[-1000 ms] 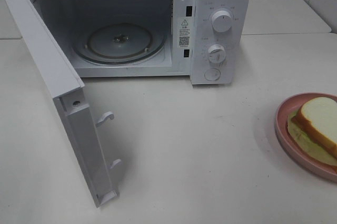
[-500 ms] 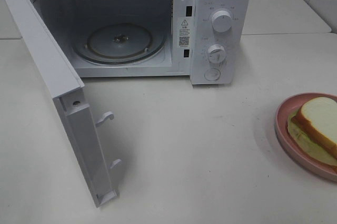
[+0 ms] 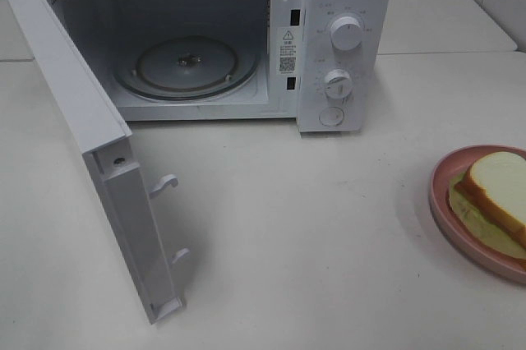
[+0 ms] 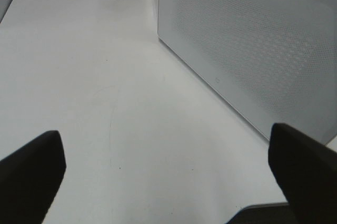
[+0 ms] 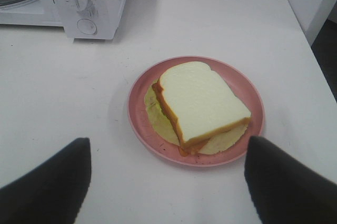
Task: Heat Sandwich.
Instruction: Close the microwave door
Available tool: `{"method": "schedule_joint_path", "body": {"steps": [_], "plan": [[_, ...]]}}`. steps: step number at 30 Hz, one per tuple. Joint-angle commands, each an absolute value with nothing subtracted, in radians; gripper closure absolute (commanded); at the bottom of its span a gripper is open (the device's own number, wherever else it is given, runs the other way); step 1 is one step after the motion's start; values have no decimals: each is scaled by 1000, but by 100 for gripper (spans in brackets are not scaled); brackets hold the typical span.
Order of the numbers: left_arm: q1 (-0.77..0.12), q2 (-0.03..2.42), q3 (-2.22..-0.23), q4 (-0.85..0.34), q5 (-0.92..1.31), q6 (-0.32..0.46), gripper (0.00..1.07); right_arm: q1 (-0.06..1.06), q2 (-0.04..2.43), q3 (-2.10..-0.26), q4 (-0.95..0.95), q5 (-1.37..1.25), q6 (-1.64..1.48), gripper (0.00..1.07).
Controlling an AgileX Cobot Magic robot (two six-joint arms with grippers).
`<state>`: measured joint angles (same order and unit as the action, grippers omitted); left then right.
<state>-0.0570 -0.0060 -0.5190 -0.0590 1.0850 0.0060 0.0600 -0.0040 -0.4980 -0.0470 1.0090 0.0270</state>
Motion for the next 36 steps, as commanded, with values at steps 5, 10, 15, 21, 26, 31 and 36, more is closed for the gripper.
{"method": "schedule_joint_path", "body": {"steps": [5, 10, 15, 21, 26, 31, 36], "plan": [[-55, -19, -516, -60, 1074, 0, 9, 50, -32, -499, -43, 994, 20, 31], [-55, -19, -516, -61, 1074, 0, 9, 50, -32, -499, -44, 994, 20, 31], [-55, -1, -516, -64, 1074, 0, 9, 50, -32, -499, -44, 994, 20, 31], [-55, 47, -525, -64, 1068, 0, 9, 50, -32, -499, -44, 994, 21, 31], [-55, 147, -561, -68, 1043, 0, 9, 50, -32, -499, -44, 994, 21, 31], [-55, 274, -560, -67, 979, 0, 18, 50, -32, -499, -44, 994, 22, 31], [-55, 375, -560, -67, 928, 0, 43, 50, -32, -499, -44, 994, 22, 31]]}}
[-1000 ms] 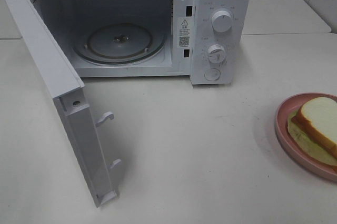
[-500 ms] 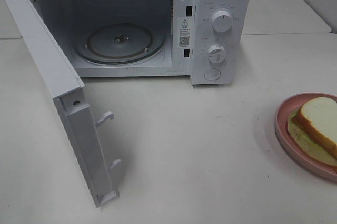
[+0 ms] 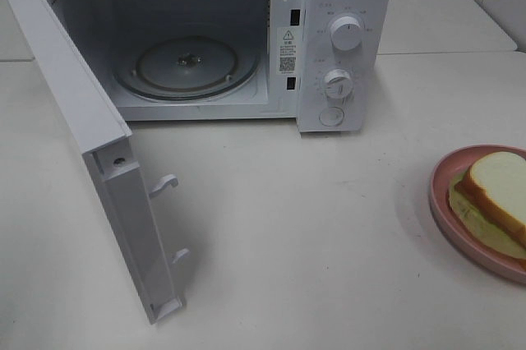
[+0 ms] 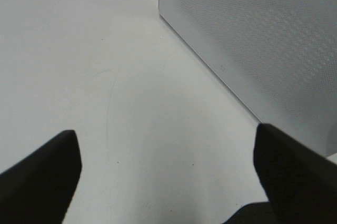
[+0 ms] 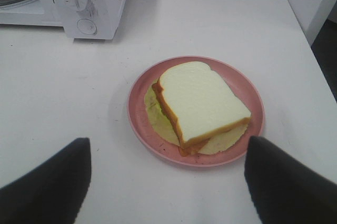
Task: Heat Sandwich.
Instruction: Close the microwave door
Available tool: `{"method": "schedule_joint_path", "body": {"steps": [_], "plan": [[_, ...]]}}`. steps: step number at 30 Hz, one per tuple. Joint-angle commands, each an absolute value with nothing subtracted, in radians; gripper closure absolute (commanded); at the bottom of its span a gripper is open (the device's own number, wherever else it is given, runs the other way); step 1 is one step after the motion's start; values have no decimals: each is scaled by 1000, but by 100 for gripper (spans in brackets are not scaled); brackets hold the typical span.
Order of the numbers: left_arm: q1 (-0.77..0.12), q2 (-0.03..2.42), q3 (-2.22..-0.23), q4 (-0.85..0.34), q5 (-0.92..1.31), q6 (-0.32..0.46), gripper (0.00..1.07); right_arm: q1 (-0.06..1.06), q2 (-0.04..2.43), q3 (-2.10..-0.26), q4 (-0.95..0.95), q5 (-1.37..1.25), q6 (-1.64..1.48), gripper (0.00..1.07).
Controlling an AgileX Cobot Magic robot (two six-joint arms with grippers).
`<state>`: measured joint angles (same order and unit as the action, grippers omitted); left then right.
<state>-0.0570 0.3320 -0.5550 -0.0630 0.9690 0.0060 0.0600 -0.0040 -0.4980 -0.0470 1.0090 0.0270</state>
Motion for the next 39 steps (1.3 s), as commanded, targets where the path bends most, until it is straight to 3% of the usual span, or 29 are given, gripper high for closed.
{"method": "schedule_joint_path", "body": {"steps": [1, 3, 7, 8, 9, 11, 13, 17, 25, 35, 39], "plan": [[-55, 397, -560, -67, 915, 0, 49, 50, -32, -499, -44, 994, 22, 31], [-55, 419, -560, -67, 906, 0, 53, 50, -32, -499, -44, 994, 21, 31], [-55, 523, -560, -62, 818, 0, 82, 50, -32, -499, -44, 994, 22, 31], [-55, 523, -560, -62, 818, 0, 82, 50, -32, -499, -44, 994, 22, 31], [-55, 566, -557, -62, 769, 0, 98, 50, -32, -499, -44, 994, 22, 31], [-55, 599, -542, -62, 695, 9, 107, 50, -32, -499, -44, 994, 22, 31], [-55, 616, -526, -62, 657, 12, 107, 50, -32, -499, -44, 994, 22, 31], [-55, 692, -405, -95, 319, 14, 107, 50, -32, -499, -44, 994, 22, 31], [-55, 796, -293, -97, -23, 34, 107, 50, -32, -499, -44, 994, 22, 31], [-82, 1023, -246, 23, -498, 16, 107, 50, -32, -499, -44, 994, 22, 31], [-82, 1142, -246, 91, -627, -49, 107, 50, -32, -499, -44, 994, 22, 31]]}}
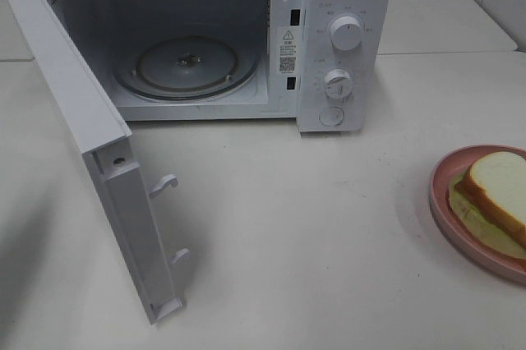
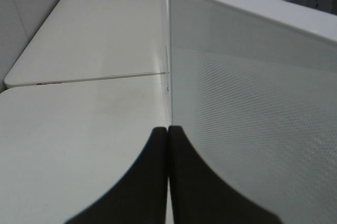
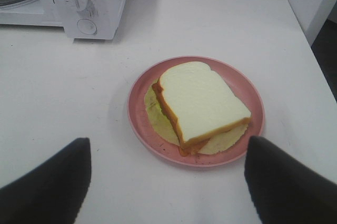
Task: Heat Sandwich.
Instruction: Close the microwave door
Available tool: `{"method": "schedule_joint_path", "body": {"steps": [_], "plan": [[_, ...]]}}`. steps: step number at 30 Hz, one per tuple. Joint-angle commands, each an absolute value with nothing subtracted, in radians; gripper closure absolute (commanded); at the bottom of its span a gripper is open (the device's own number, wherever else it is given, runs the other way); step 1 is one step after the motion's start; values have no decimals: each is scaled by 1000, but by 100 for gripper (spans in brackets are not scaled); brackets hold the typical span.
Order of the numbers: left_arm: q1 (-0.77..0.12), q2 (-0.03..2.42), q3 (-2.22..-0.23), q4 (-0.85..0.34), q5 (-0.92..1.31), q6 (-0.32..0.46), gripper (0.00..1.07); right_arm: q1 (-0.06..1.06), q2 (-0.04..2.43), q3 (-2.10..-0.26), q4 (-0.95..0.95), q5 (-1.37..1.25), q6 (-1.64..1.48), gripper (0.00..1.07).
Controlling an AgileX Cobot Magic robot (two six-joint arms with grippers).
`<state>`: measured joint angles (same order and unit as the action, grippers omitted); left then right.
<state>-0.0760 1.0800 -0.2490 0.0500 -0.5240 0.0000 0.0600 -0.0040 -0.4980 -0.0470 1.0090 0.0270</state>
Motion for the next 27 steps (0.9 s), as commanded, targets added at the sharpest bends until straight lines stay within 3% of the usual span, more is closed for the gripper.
{"method": "schedule_joint_path", "body": {"steps": [1, 14, 27], "plan": [[-82, 1165, -246, 98, -649, -63, 107, 50, -32, -499, -44, 994, 22, 31], [-82, 1428, -301, 315, -901, -207, 107, 50, -31, -499, -44, 994, 24, 31], [-230, 1601, -408, 325, -971, -196, 107, 50, -31, -499, -44, 994, 24, 31]]}}
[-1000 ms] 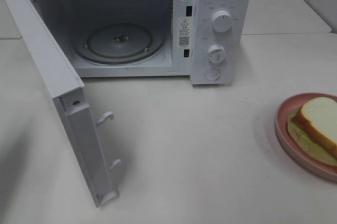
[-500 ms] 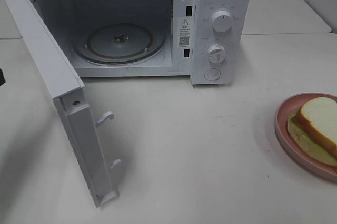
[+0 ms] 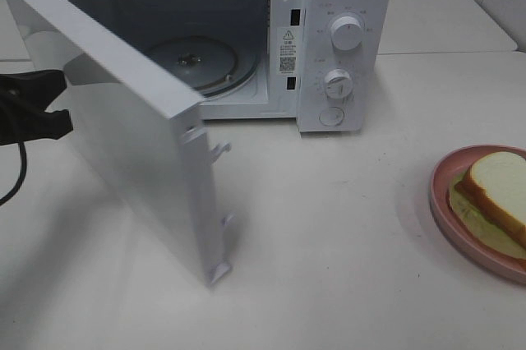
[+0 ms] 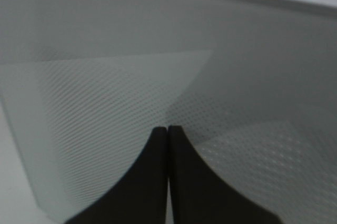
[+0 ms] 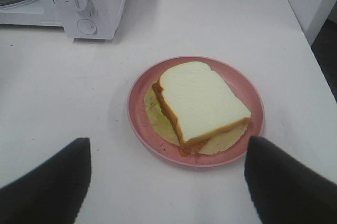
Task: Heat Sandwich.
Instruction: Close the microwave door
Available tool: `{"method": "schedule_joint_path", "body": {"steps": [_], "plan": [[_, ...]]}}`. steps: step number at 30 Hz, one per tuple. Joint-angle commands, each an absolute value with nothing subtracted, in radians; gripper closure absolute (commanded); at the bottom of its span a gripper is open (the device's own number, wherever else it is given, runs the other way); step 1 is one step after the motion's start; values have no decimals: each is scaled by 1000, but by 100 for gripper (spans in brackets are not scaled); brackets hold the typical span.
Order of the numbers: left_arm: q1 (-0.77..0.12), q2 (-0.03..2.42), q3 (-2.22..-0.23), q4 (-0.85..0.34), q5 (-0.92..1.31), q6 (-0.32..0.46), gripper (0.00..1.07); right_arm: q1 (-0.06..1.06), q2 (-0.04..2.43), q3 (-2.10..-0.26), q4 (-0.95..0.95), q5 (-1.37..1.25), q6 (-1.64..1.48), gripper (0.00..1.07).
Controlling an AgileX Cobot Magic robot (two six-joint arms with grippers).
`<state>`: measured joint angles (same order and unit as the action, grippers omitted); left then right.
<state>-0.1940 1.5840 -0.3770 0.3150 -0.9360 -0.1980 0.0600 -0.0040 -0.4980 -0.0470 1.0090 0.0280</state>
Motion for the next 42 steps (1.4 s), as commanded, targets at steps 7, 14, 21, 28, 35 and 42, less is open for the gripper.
{"method": "schedule_joint_path", "body": {"steps": [7, 14, 21, 28, 35, 42], "plan": [[-320, 1650, -471, 246, -959, -175, 107, 50, -31, -499, -44, 994, 24, 31], [-457, 1724, -562, 114, -944, -107, 107, 50, -31, -499, -44, 994, 24, 31], [-547, 1779, -641, 12, -925, -49, 107, 50, -31, -499, -44, 994, 24, 31], [-633, 1844, -747, -123, -892, 0, 107, 50, -31, -499, -44, 994, 23, 32], [-692, 1900, -850, -242, -860, 95, 107, 50, -31, -499, -44, 994, 25, 32], [-700, 1958, -957, -273, -809, 96, 107, 50, -31, -499, -44, 994, 26, 32]]}}
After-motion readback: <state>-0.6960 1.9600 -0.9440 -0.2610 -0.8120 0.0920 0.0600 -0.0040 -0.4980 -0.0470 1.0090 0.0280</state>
